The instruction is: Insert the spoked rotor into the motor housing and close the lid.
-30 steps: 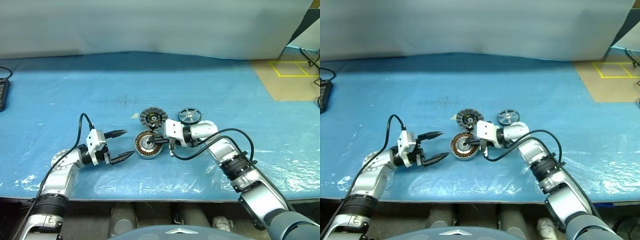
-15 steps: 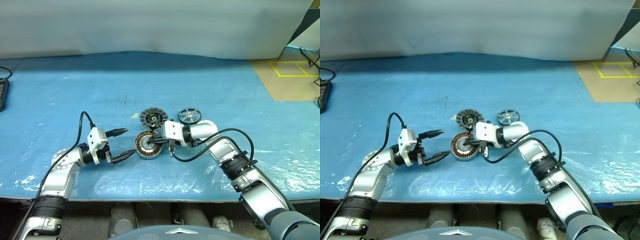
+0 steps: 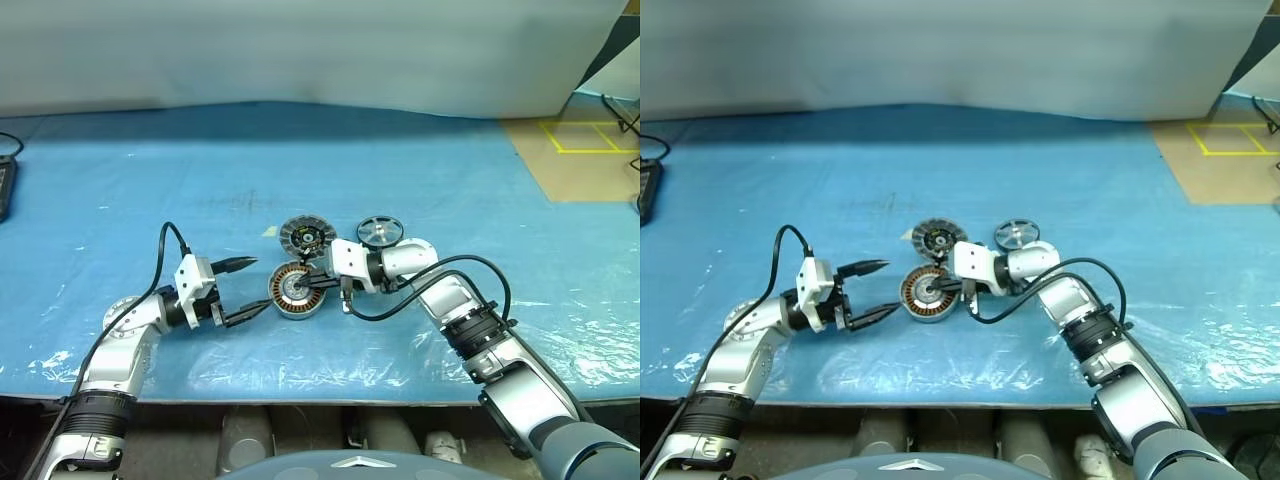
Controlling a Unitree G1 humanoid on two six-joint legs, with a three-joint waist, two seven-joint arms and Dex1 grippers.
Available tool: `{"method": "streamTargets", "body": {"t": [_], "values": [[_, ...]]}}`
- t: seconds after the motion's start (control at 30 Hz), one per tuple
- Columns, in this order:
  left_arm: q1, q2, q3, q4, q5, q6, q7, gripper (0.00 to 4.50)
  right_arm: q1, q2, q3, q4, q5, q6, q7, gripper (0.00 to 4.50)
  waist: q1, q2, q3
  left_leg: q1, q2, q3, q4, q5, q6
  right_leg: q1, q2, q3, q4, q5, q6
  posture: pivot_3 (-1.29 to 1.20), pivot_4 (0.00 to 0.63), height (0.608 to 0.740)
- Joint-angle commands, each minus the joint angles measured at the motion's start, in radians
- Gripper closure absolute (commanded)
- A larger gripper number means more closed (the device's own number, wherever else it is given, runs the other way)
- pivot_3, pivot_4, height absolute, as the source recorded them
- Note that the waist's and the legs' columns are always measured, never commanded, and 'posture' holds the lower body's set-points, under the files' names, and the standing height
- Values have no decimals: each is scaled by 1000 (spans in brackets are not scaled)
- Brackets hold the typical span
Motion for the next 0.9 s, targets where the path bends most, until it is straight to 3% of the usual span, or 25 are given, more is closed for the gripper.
{"method": "streamTargets", "body": {"t": [0.03, 0.9], "values": [[-1, 0, 1, 7, -5, -28, -11, 0, -19, 2, -25, -63, 31, 14, 9, 4492, -1, 0, 0, -1, 0, 0, 0, 0, 0, -1, 0, 0, 0, 0, 0, 0, 150, 740], [45, 13, 10, -65, -20, 4, 21, 0, -21, 62, 3, 32, 7, 14, 21, 4492, -1, 0, 0, -7, -1, 0, 4, 2, -3, -6, 0, -1, 3, 0, 0, 0, 150, 740]]}}
